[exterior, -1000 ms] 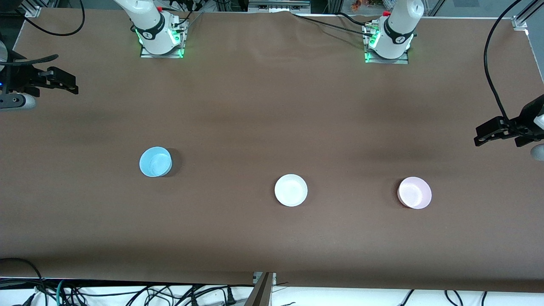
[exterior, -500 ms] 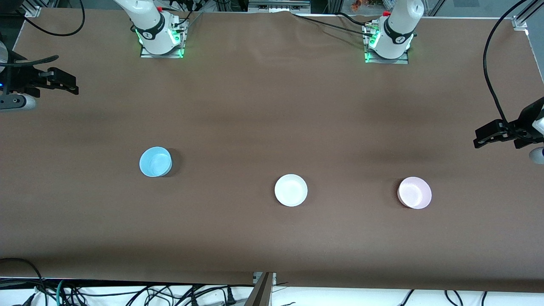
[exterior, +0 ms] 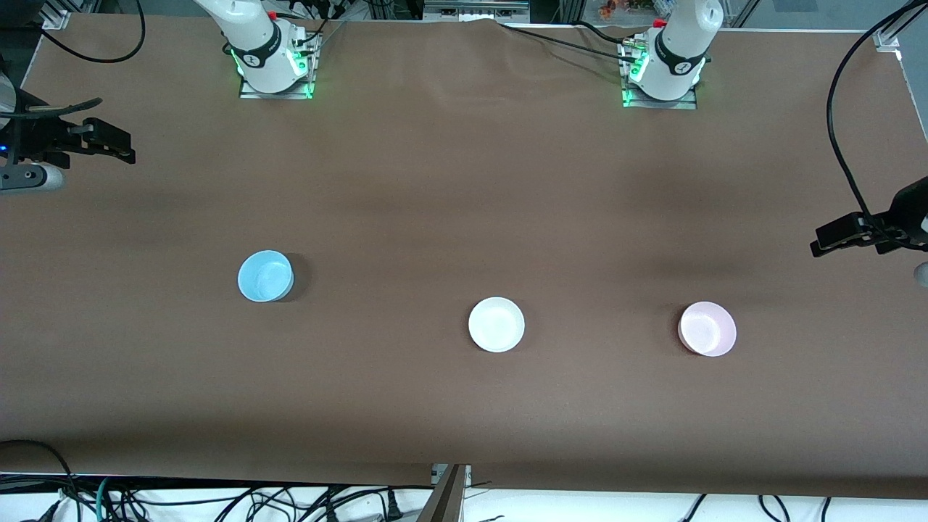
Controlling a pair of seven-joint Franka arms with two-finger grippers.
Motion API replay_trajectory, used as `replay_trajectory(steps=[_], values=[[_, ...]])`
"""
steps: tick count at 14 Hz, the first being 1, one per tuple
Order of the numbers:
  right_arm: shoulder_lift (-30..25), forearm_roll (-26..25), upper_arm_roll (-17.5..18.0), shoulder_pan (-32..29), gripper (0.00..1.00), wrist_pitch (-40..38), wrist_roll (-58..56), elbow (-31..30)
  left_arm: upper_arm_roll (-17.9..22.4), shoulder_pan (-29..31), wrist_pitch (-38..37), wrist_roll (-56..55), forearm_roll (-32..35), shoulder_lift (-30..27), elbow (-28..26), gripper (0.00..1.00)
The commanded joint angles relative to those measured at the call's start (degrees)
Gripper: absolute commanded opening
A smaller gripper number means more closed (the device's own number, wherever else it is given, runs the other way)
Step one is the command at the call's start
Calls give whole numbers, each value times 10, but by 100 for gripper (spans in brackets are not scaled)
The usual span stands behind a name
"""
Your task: Stack pink and blue bowls on white bowl
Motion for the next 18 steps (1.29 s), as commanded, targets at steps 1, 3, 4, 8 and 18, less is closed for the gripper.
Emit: replay_trajectory(steps=[1, 3, 4, 8, 18], values=[[12, 11, 2, -2, 100, -3, 2, 17, 1, 6, 31, -1, -2, -2, -15, 100], [12, 11, 2, 0, 100, -1, 5, 17, 2, 6, 48, -1, 13, 8, -14, 100], [13, 11, 3, 1, 100, 0, 4, 16, 2, 6, 59, -1, 20, 8, -13, 100], [36, 10, 4, 0, 100, 21, 6, 14, 1, 12, 91, 6, 15, 49, -15, 100], [241, 11, 1, -13, 100, 239, 10, -37, 0, 59, 199, 78, -43, 148, -37, 100]])
